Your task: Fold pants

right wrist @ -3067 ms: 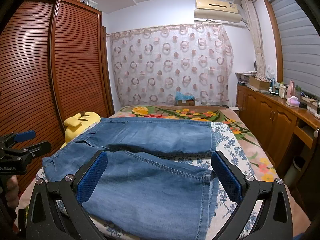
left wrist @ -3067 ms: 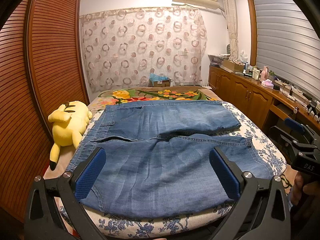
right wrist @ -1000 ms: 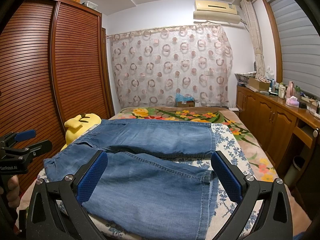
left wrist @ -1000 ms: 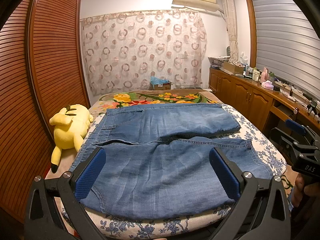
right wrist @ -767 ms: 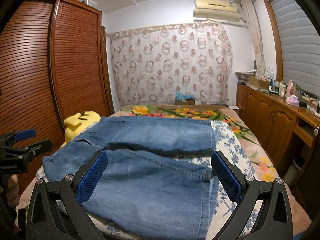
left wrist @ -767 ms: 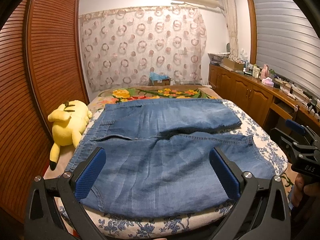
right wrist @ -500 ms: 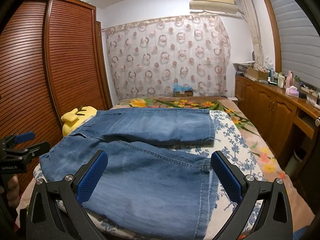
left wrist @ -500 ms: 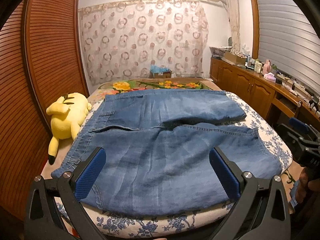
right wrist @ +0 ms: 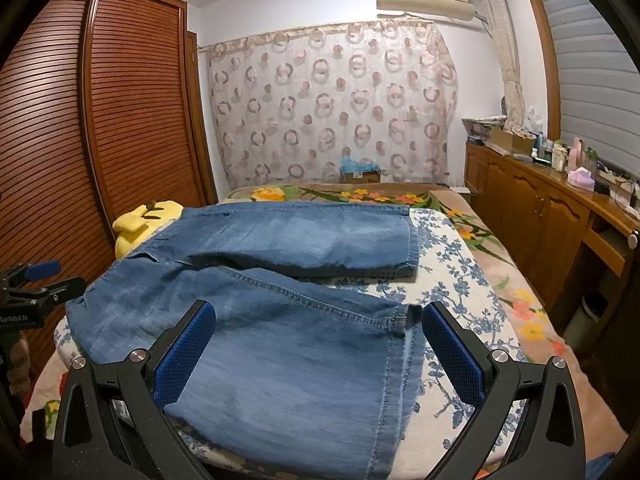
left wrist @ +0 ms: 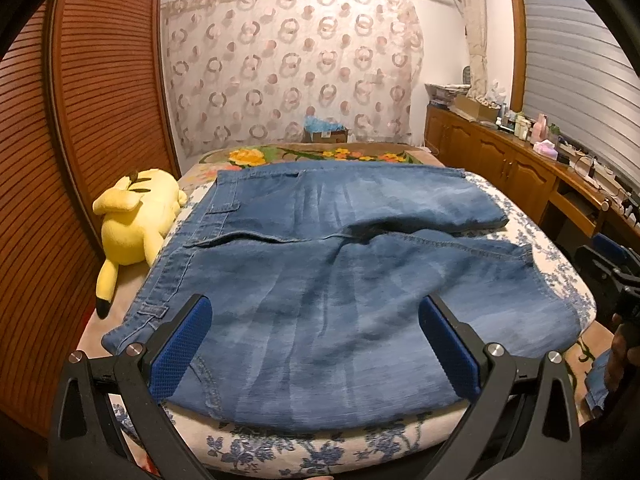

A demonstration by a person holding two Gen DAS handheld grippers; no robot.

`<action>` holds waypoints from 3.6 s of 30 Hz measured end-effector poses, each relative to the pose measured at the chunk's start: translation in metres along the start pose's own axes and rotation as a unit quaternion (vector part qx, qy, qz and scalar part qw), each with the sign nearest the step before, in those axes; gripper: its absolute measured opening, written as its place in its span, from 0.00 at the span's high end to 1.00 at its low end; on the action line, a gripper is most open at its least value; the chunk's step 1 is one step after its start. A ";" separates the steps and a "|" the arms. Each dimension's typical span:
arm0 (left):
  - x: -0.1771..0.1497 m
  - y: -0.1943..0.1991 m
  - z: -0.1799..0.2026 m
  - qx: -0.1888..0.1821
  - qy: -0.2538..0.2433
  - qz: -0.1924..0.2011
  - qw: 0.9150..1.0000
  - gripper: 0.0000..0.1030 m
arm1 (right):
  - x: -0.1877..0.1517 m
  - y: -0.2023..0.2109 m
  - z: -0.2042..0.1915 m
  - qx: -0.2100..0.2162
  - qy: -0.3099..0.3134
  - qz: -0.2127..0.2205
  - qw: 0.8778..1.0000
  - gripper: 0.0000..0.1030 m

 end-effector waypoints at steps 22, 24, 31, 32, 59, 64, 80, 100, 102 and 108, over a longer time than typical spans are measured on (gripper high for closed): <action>-0.037 -0.048 -0.103 0.039 0.057 -0.048 0.996 0.17 | -0.012 0.017 0.005 -0.019 -0.018 -0.047 0.999 0.00; -0.040 -0.051 -0.114 0.049 0.064 -0.051 0.995 0.23 | -0.013 0.018 0.004 -0.019 -0.019 -0.050 0.998 0.00; -0.056 -0.069 -0.146 0.082 0.085 -0.067 0.991 0.33 | -0.018 0.025 0.007 -0.019 -0.028 -0.065 0.997 0.00; -0.059 -0.073 -0.150 0.086 0.088 -0.073 0.990 0.33 | -0.018 0.026 0.007 -0.020 -0.029 -0.067 0.997 0.00; -0.089 -0.110 -0.168 0.071 0.117 -0.111 0.984 0.58 | -0.036 0.042 -0.009 0.018 -0.031 -0.130 0.991 0.04; -0.084 -0.108 -0.167 0.066 0.118 -0.103 0.985 0.68 | -0.042 0.044 -0.015 0.031 -0.031 -0.144 0.989 0.14; -0.055 -0.084 -0.161 0.060 0.118 -0.055 0.990 0.82 | -0.034 0.032 -0.018 0.034 0.008 -0.146 0.989 0.57; 0.009 -0.056 -0.131 0.022 0.093 0.014 0.995 0.86 | 0.035 0.013 0.001 0.088 -0.004 -0.078 0.993 0.88; 0.023 -0.056 -0.126 0.016 0.092 0.025 0.995 0.86 | 0.049 0.010 0.006 0.087 0.003 -0.064 0.994 0.88; 0.043 -0.067 -0.115 0.008 0.082 0.029 0.996 0.86 | 0.059 -0.008 0.020 0.085 0.002 -0.059 0.995 0.88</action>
Point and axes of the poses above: each gripper's, at about its wrist camera, not at the fingertips, and y roughly against the way its jaws point, z to its right, x to its top, the point moved 8 cm from there along -y, roughly the way its jaws point, and after that the axes turned 15 degrees about x, right-handed, at the moved point
